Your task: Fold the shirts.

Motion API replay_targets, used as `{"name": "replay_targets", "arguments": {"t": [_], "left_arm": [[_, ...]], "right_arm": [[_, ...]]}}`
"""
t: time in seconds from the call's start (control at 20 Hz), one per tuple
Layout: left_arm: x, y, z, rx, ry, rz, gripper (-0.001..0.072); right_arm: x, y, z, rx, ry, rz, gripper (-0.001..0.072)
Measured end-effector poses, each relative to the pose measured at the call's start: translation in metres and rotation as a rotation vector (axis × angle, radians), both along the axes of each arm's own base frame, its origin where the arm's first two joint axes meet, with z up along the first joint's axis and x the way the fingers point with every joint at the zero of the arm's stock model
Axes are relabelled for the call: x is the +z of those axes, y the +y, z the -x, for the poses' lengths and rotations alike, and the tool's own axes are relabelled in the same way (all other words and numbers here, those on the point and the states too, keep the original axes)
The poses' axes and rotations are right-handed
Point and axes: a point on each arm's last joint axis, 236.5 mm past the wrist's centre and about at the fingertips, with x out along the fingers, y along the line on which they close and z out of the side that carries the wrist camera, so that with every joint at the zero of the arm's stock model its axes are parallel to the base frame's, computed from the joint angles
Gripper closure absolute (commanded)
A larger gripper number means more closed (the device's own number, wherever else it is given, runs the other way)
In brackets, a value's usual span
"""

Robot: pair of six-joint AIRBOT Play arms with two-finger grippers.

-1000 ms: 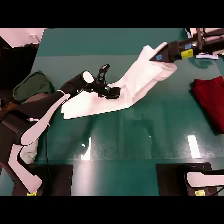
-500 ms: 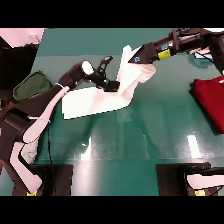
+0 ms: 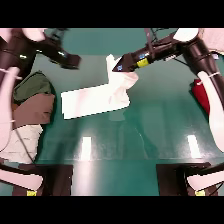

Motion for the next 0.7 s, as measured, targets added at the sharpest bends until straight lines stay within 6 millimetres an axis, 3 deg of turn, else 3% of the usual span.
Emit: {"name": "replay_targets", "arguments": {"t": [0.2,0.4,0.45,0.5,0.55,0.7], "left_arm": [[0.056,0.061,0.017,0.109,-0.089,-0.025,0.0683],[0.088,0.084,0.031,0.154,-0.147,-0.031,0.0682],[0.090,0.087,0.034,0.160,-0.150,-0.032,0.0683],[0.093,0.090,0.035,0.167,-0.157,-0.037,0.0682],[0.095,0.092,0.036,0.170,-0.160,-0.036,0.0683],[0.098,0.092,0.039,0.170,-0.162,-0.033,0.0683]], "right_arm": [[-0.021,0.039,0.001,0.029,-0.021,-0.008,0.0699],[-0.046,0.088,0.006,0.053,-0.065,-0.021,0.0685],[-0.051,0.104,0.008,0.064,-0.081,-0.027,0.0532],[-0.055,0.119,0.010,0.078,-0.101,-0.036,0.0326],[-0.057,0.137,0.013,0.098,-0.125,-0.048,0.0241],[-0.057,0.180,0.030,0.163,-0.184,-0.080,0.0222]]}}
